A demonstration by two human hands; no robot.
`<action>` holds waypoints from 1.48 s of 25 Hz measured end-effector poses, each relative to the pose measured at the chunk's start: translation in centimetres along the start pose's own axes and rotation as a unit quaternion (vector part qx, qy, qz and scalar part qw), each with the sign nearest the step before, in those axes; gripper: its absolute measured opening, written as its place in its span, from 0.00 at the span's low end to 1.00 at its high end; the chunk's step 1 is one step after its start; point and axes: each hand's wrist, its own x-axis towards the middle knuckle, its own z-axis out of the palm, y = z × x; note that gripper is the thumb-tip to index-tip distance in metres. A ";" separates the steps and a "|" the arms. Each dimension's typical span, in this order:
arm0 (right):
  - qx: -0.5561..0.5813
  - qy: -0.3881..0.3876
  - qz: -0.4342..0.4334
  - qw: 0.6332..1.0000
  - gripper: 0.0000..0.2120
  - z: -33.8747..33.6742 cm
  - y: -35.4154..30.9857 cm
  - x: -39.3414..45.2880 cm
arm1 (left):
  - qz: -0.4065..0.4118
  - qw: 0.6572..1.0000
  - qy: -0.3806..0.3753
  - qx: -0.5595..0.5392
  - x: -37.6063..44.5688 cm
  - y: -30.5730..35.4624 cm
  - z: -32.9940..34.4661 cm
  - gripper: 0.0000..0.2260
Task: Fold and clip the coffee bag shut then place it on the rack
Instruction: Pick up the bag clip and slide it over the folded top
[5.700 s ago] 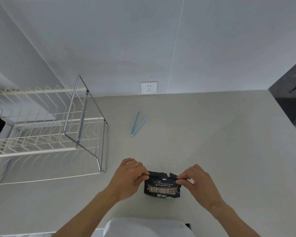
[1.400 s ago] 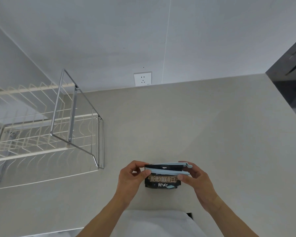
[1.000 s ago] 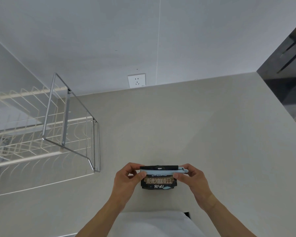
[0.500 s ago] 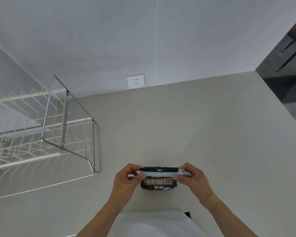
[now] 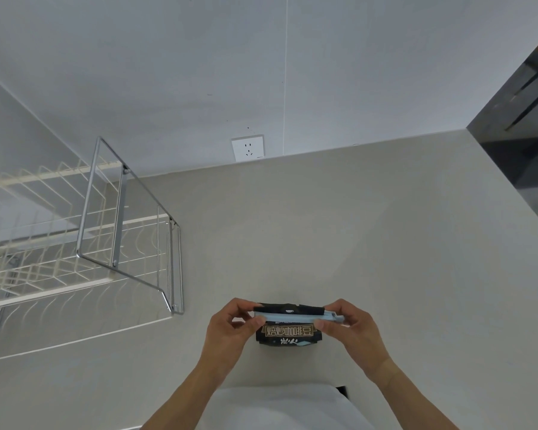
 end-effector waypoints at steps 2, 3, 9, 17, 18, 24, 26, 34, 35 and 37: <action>0.016 -0.002 -0.004 1.000 0.07 0.2 0.0 0.0 | -0.002 1.000 0.000 -0.004 0.1 -0.1 -0.2 0.08; 0.021 -0.003 -0.007 1.000 0.07 0.3 0.0 0.0 | -0.004 1.000 -0.001 -0.006 0.0 -0.1 -0.2 0.08; 0.020 0.008 -0.013 1.000 0.07 0.6 -0.2 -0.1 | 0.008 0.999 -0.022 0.048 0.1 0.8 -0.7 0.09; -0.047 -0.003 -0.033 0.998 0.04 -0.3 -1.2 0.2 | 0.298 0.816 -0.187 0.458 2.0 6.0 4.9 0.14; -0.050 0.002 -0.029 0.998 0.05 -0.4 -1.1 0.1 | 0.294 0.816 -0.183 0.463 2.2 5.9 5.6 0.12; -0.072 0.074 -0.024 0.994 0.10 0.0 0.0 0.0 | 0.285 0.831 -0.133 0.458 2.0 5.3 6.5 0.06; -0.088 0.085 -0.034 0.992 0.12 0.3 0.3 -0.1 | 0.290 0.831 -0.121 0.459 2.0 5.3 6.7 0.06; -0.083 0.047 -0.078 0.992 0.11 0.0 -0.4 -0.3 | 0.323 0.856 -0.114 0.386 1.5 5.9 5.1 0.08; -0.073 0.047 -0.073 0.994 0.10 0.1 -0.5 -0.3 | 0.332 0.853 -0.105 0.390 1.5 6.2 5.1 0.06; -0.071 0.049 -0.071 0.994 0.08 0.3 -0.7 -0.3 | 0.344 0.837 -0.104 0.413 1.7 6.7 5.3 0.05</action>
